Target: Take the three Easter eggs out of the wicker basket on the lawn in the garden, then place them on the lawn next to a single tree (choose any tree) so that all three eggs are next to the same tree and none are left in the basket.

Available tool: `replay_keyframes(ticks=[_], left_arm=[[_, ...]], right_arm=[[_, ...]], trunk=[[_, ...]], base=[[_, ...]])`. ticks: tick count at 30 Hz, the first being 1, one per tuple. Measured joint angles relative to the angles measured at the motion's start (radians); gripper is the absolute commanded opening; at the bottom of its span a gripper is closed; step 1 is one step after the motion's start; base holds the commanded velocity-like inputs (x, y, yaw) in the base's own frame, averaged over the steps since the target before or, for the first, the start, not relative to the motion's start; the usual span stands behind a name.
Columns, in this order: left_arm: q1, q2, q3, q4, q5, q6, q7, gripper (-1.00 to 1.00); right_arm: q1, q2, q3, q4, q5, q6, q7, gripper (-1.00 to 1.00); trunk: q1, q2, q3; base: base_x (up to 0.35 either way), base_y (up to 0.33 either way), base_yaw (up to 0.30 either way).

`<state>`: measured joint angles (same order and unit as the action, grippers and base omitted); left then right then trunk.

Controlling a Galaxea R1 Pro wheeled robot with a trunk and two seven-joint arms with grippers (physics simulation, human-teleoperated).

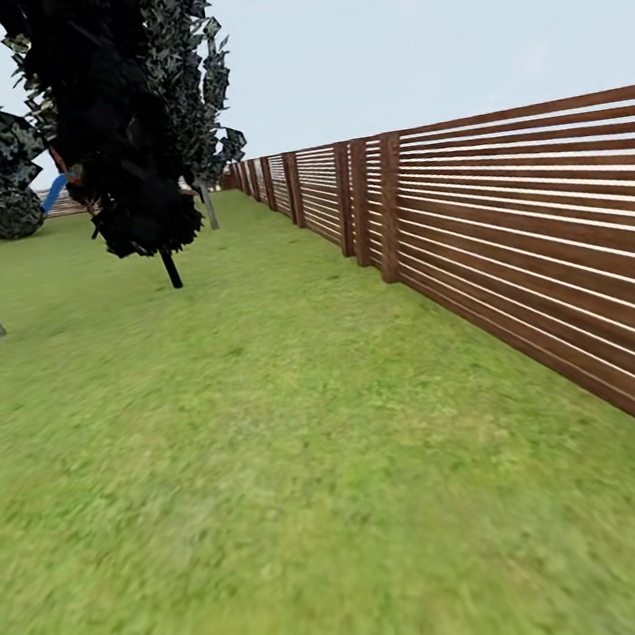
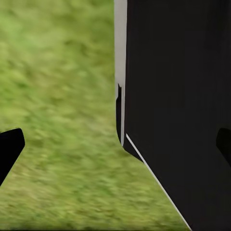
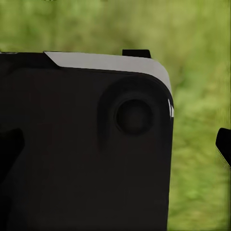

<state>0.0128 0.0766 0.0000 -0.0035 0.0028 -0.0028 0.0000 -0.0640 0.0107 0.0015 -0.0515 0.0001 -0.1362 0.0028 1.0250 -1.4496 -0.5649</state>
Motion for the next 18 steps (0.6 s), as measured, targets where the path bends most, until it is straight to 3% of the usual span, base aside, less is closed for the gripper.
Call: replay_keyframes(ticks=[18], left_arm=[[0.001,0.0,0.0,0.0,0.0,0.0,0.0,1.0]], right_arm=[[0.0,0.0,0.0,0.0,0.0,-0.001,0.0,1.0]], trunk=[[0.0,0.0,0.0]], base=[[0.0,0.0,0.289]])
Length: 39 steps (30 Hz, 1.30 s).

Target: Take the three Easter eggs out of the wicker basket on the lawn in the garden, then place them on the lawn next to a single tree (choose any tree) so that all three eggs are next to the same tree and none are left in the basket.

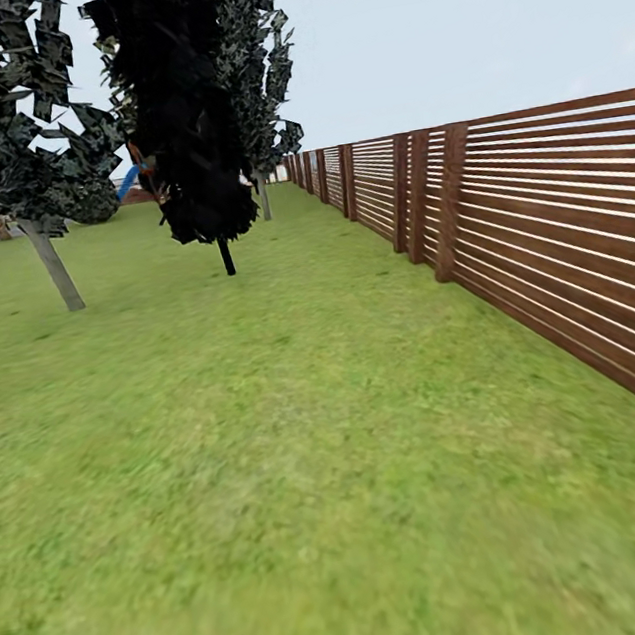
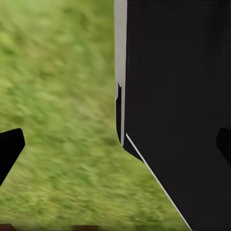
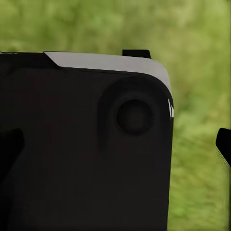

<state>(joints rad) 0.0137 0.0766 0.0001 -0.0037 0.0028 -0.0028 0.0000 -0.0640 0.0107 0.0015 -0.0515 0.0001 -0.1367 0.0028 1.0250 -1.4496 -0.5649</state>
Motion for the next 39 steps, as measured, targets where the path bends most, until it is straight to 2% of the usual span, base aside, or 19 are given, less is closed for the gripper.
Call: replay_keyframes(ticks=[39], left_arm=[[0.0,0.0,0.0,0.0,0.0,0.0,0.0,1.0]], right_arm=[[0.0,-0.002,0.0,0.0,0.001,-0.001,0.0,1.0]], trunk=[[0.0,0.0,0.0]], base=[[0.0,0.0,0.288]])
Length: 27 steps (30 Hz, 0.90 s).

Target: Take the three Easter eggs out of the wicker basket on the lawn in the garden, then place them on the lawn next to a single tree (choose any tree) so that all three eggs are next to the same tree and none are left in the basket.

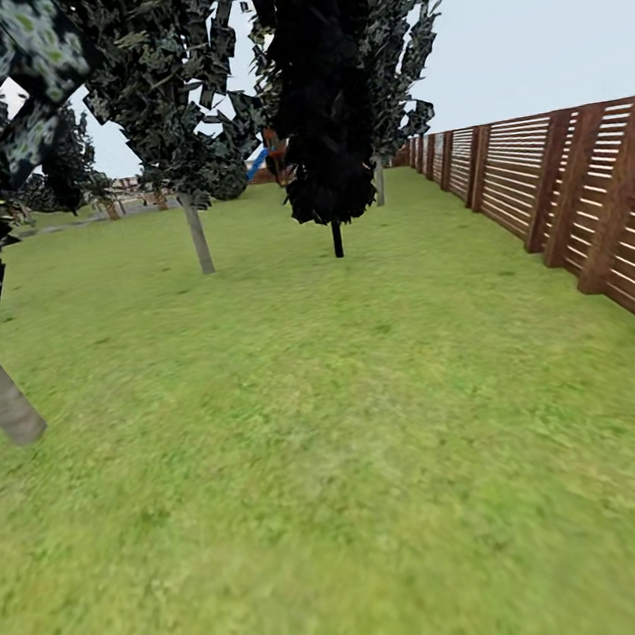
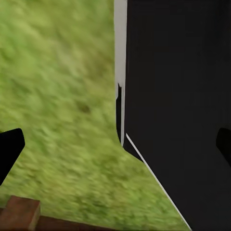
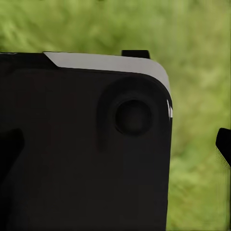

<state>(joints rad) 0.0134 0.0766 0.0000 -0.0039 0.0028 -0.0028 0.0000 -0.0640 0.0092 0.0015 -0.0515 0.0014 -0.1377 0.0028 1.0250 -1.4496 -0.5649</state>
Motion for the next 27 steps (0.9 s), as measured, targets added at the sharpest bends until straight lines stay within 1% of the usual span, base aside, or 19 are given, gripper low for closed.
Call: replay_keyframes(ticks=[27], left_arm=[[0.0,0.0,0.0,0.0,0.0,0.0,0.0,1.0]], right_arm=[[0.0,0.0,0.0,0.0,0.0,0.0,0.0,1.0]], trunk=[[0.0,0.0,0.0]], base=[[0.0,0.0,0.288]])
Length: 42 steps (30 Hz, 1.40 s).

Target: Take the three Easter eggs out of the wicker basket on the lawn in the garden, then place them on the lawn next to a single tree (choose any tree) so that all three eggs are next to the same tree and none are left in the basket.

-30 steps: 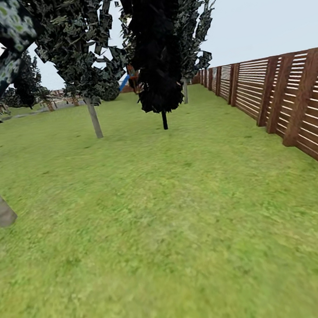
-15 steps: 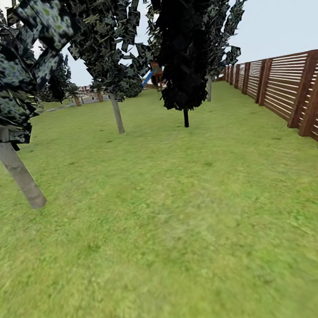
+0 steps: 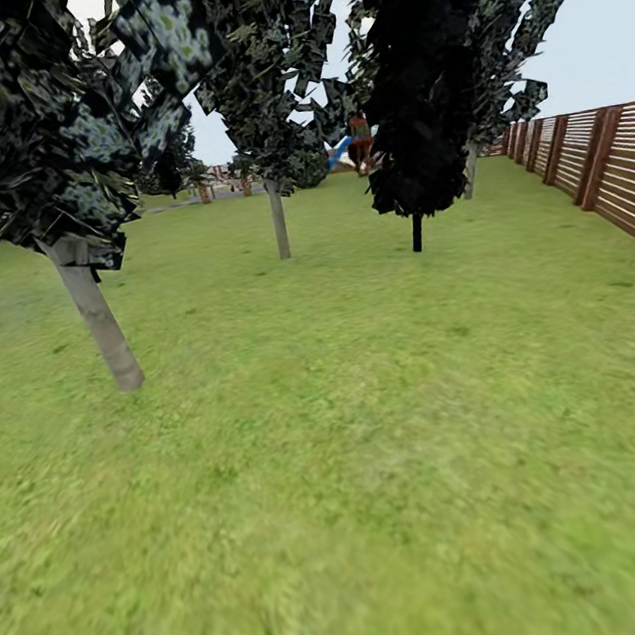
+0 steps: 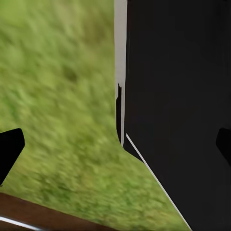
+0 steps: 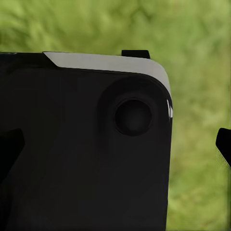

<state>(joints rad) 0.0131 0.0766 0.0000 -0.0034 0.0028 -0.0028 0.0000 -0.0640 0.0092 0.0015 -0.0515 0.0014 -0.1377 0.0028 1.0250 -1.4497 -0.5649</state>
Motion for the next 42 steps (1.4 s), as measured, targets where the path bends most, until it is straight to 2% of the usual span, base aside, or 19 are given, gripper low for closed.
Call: replay_keyframes(ticks=[20,42], left_arm=[[0.0,0.0,0.0,0.0,0.0,0.0,0.0,1.0],[0.0,0.0,0.0,0.0,0.0,0.0,0.0,1.0]], right_arm=[[0.0,-0.001,0.0,0.0,0.0,0.0,0.0,1.0],[0.0,-0.01,0.0,0.0,0.0,0.002,0.005,1.0]], trunk=[[0.0,0.0,0.0],[0.0,0.0,0.0]], base=[[0.0,0.0,0.279],[0.0,0.0,0.009]])
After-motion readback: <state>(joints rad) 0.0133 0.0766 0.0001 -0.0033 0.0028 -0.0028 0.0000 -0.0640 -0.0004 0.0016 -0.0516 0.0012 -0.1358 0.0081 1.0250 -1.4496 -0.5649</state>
